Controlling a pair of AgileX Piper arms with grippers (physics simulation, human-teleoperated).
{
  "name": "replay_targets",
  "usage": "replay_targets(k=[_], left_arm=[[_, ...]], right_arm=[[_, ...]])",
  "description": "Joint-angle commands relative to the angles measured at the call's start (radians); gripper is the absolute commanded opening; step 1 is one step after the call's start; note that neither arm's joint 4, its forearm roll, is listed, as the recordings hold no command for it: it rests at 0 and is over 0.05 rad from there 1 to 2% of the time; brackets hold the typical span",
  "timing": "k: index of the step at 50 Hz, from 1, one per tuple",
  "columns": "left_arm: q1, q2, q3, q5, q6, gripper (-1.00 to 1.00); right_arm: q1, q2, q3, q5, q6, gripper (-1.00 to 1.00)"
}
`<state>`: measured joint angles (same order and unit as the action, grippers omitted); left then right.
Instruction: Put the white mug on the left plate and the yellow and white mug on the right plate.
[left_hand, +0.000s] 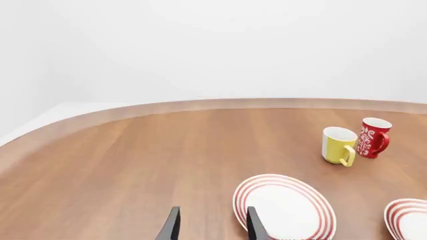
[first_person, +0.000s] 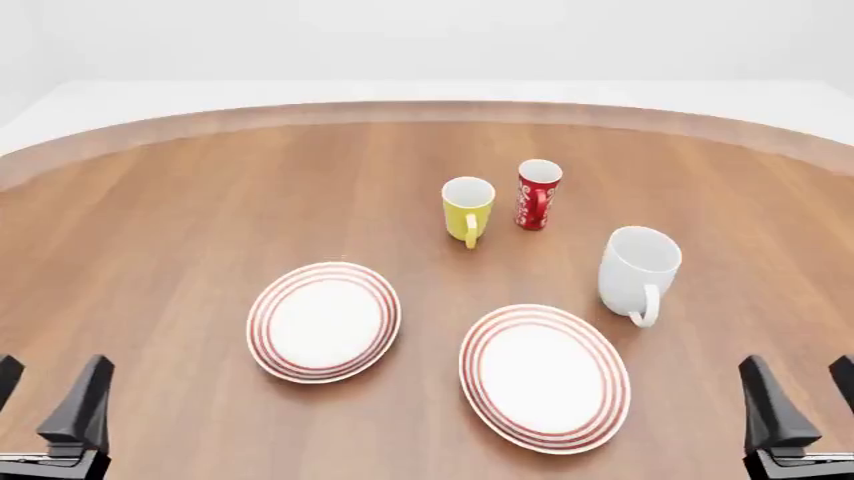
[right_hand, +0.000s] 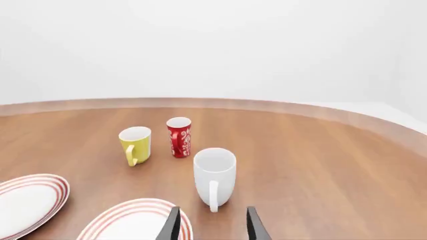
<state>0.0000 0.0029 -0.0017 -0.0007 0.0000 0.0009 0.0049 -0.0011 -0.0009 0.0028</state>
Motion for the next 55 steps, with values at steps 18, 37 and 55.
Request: replay_targets(k=[18,37,55], left_arm=[[0.000,0.005,-0.003,-0.001,0.000,1.00],[0.000,0.005,-0.003,-0.001,0.000,1.00],[0.000,0.005,-0.003,-0.001,0.000,1.00]], right_arm=[[0.011,0.016,-0.028,0.022,-0.048,1.00],[0.003,0.252,-0.068,-0.149,-0.100,1.00],[0.013,0.556,-0.073,-0.404,-0.101,1.00]])
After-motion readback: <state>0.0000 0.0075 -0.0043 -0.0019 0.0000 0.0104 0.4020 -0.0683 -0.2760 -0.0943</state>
